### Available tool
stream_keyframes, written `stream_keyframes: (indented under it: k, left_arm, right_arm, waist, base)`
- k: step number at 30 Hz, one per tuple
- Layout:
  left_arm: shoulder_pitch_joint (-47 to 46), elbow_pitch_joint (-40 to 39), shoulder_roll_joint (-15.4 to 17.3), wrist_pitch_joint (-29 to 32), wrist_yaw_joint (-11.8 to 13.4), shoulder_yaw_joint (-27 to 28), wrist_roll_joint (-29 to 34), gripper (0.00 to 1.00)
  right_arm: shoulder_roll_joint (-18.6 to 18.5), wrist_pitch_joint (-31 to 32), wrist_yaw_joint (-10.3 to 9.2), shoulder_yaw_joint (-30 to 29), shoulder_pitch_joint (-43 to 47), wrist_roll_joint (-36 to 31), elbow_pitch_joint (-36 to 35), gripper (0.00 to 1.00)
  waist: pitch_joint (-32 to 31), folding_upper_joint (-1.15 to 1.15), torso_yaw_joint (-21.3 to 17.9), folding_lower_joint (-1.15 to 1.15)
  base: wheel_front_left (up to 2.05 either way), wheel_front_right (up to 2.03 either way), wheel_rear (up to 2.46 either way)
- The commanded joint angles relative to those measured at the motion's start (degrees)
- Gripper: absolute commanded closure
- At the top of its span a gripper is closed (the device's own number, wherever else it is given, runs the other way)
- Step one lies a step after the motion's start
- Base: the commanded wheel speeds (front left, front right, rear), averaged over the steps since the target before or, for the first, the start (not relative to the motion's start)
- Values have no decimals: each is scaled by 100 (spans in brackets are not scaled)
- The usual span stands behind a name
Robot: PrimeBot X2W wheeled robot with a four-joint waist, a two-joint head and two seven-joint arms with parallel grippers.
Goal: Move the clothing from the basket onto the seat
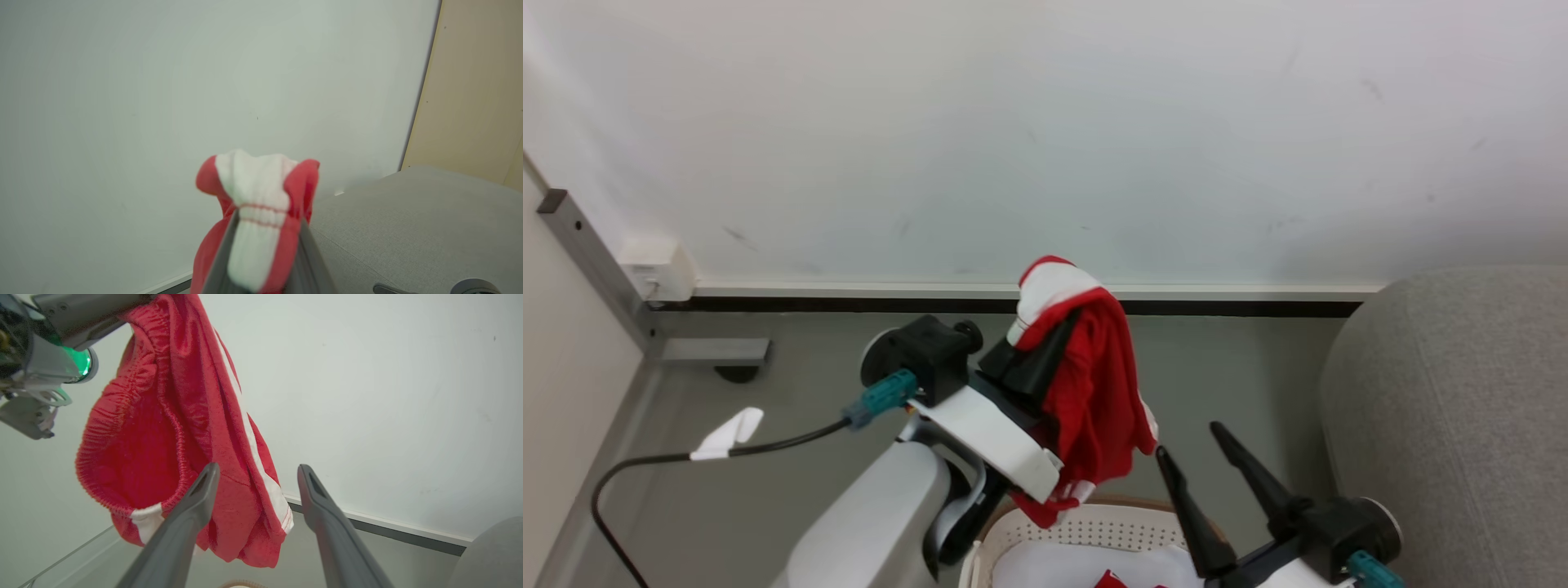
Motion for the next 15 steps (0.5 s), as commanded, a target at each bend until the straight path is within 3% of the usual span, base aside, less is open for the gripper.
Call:
stream_keyframes:
  k: [1, 7, 15]
  left_arm:
    - [71, 25, -22, -25, -27, -39, -29, 100]
    - [108, 124, -205, -8, -87, -339, -68, 100]
    - [102, 116, -414, 90, -150, -807, -220, 100]
  right_arm:
    - [-25, -10, -12, 114, -91, 50, 63, 0]
    - [-25, -10, -13, 789, -412, 297, 504, 0]
    - [-23, -10, -12, 905, -683, 368, 1019, 0]
  waist:
    - [-38, 0, 97, 0]
    - [-142, 0, 431, 0]
    - [-229, 0, 925, 0]
  base:
    - [0, 0, 0]
    - [0, 0, 0]
    - [0, 0, 0]
